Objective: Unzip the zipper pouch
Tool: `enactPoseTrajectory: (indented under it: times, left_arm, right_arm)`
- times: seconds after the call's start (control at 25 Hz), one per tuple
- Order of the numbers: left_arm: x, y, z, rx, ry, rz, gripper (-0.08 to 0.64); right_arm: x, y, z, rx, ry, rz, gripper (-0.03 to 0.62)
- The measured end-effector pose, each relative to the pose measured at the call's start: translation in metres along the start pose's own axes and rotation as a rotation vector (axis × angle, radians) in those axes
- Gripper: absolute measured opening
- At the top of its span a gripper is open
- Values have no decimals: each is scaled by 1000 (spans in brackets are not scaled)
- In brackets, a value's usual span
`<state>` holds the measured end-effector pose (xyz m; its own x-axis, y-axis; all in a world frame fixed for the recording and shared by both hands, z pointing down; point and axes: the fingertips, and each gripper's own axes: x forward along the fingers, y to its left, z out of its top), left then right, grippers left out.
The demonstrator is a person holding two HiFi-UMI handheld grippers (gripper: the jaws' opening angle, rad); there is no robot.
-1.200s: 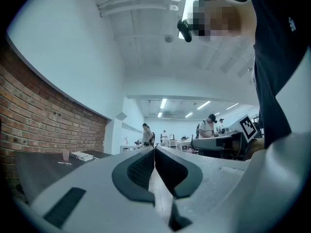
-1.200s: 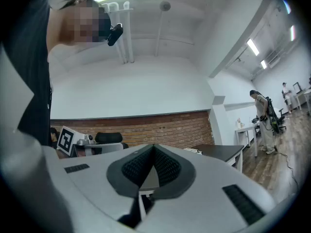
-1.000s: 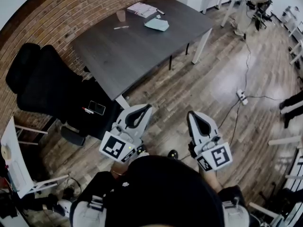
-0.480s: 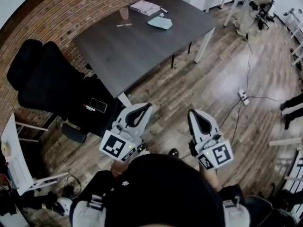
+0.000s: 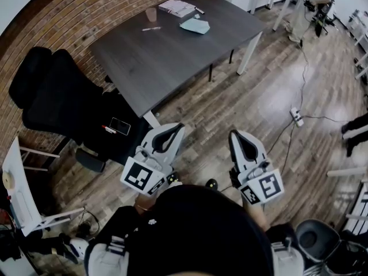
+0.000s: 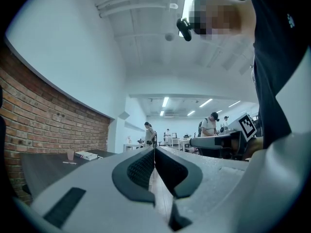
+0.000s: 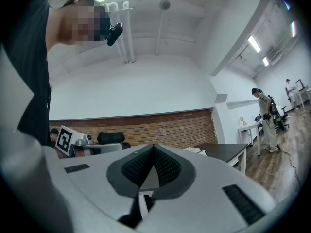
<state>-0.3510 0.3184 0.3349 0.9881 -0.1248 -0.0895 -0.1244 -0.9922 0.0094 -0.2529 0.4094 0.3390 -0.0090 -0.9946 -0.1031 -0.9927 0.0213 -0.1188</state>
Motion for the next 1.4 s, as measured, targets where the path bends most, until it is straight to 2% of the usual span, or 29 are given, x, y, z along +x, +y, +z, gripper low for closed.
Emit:
enactPoseTrajectory:
  times: [0.48, 0.92, 1.08, 1.4]
  left_arm:
    - [18, -25, -10, 10, 33, 22, 6]
    - [57, -84, -11, 28, 11, 18, 6]
    - [58, -104, -23, 13, 61, 21, 6]
    - [63, -97, -35, 11, 98, 40, 6]
  right_arm:
    - [-22, -25, 2, -4, 4, 16, -2]
    - [-77, -66, 14, -4, -9, 35, 0]
    - [-94, -75, 12, 9, -12, 39, -1]
    - [-91, -80, -1, 37, 4, 49, 0]
